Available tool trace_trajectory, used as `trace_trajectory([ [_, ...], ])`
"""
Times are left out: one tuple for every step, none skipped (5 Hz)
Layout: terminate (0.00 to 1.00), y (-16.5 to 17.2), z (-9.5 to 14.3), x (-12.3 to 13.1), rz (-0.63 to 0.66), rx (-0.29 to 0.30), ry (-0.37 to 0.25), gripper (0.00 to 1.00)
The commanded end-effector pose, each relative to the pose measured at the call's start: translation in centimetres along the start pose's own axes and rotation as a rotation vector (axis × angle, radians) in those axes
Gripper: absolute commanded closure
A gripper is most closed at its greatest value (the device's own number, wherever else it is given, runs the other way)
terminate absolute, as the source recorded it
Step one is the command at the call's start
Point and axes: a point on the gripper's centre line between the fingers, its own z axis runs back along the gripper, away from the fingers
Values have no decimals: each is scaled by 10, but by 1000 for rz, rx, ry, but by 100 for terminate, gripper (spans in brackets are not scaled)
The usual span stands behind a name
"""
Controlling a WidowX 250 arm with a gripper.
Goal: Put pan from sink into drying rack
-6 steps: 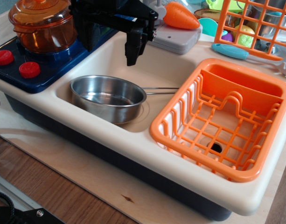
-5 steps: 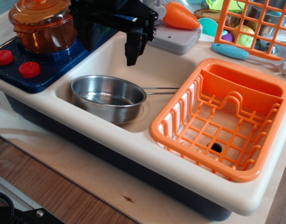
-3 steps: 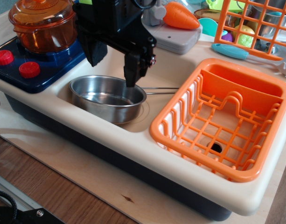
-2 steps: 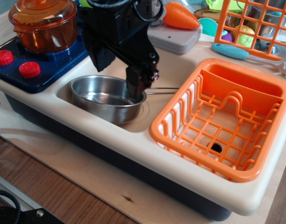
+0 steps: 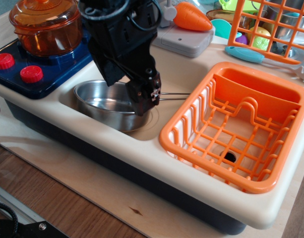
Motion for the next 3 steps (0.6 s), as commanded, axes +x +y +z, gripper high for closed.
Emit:
trace_trajectory([
  [0, 3, -7, -1, 8, -8, -21, 0],
  [0, 5, -22, -5, 11, -31, -50, 0],
  [0, 3, -32, -9, 23, -46, -64, 0],
])
